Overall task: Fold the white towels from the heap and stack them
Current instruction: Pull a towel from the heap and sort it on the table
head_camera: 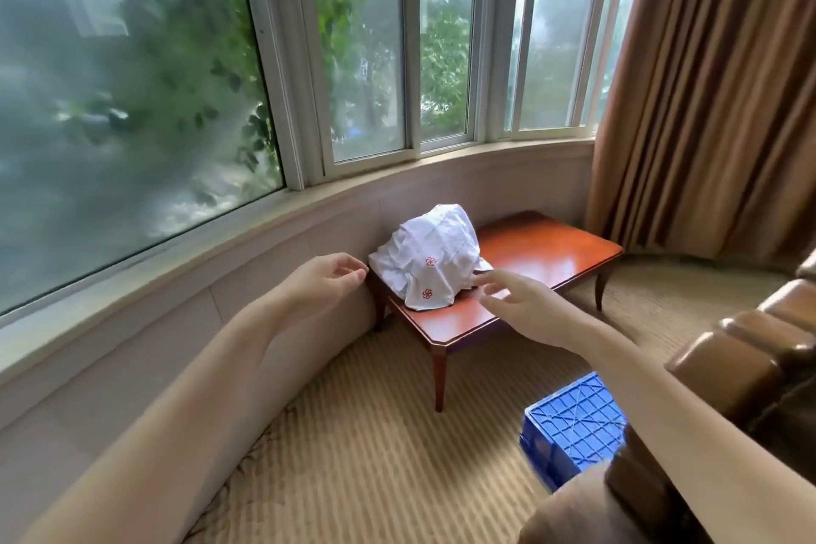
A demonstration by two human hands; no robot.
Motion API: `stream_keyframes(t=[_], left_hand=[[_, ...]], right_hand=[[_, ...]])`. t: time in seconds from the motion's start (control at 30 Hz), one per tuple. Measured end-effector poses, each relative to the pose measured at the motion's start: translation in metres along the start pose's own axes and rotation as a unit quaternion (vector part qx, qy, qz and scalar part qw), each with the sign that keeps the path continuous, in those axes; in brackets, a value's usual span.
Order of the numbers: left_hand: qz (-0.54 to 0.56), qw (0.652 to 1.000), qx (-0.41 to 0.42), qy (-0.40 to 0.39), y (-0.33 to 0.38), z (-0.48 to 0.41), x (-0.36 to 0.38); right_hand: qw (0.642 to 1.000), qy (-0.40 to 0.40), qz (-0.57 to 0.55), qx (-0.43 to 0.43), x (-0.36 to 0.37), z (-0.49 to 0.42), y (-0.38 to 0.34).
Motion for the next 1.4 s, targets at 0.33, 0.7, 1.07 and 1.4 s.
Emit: stream_keyframes(t=[0.33, 0.7, 1.07, 1.4], left_hand=[[-0.007, 0.998, 0.008, -0.054, -0.054, -0.183, 0.036], [0.018, 0.997, 0.021, -0.073, -0.036, -0.458, 0.085], [0.019, 0.996, 0.019, -0.084, -0.045, -0.637, 0.112], [0.045, 0.993, 0.040, -0.097, -0.053, -0.821, 0.146]], right_hand=[[0.998, 0.011, -0.010, 0.055, -0.003, -0.160, 0.088], [0.994, 0.052, -0.029, 0.092, -0.081, -0.392, 0.195], [0.992, 0.050, -0.054, 0.098, -0.117, -0.537, 0.259], [0.992, 0.028, 0.002, 0.119, -0.145, -0.671, 0.336]])
Point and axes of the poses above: each hand's wrist, its own z-axis away from the middle knuckle, its own x-axis out of the palm, y = z × x, the point moved 6 cm from there along -z, towards the middle knuckle, and after that the axes turned 6 degrees about -z, right-handed, at the moved point
